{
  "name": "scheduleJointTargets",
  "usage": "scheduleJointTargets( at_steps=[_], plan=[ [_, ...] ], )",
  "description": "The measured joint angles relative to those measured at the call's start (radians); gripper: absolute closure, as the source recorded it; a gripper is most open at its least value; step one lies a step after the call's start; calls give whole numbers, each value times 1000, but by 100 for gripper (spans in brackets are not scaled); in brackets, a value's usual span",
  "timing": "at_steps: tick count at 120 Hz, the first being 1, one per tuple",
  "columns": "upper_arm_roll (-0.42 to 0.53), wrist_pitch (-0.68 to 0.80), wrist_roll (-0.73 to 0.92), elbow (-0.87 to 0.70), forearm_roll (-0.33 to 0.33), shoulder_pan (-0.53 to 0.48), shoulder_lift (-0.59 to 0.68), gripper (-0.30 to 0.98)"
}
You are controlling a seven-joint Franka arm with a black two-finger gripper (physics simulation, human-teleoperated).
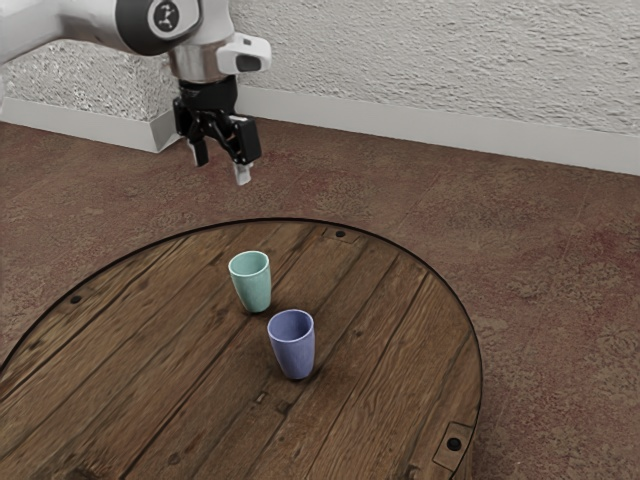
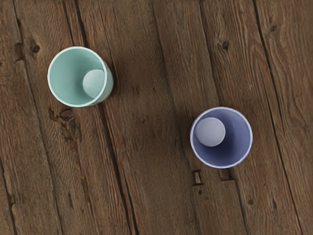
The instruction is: Place the right cup onto the left cup
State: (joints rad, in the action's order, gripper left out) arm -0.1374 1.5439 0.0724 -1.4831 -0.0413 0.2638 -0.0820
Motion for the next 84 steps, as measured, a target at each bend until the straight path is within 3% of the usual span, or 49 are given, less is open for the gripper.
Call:
scheduleJointTargets(
  at_steps=[23,54,84],
  plan=[
    [5,42,-1,-46,15,0,0,0],
    [53,136,-2,-226,78,35,25,0],
    [101,256,-25,-376,95,61,7,4]
  ],
)
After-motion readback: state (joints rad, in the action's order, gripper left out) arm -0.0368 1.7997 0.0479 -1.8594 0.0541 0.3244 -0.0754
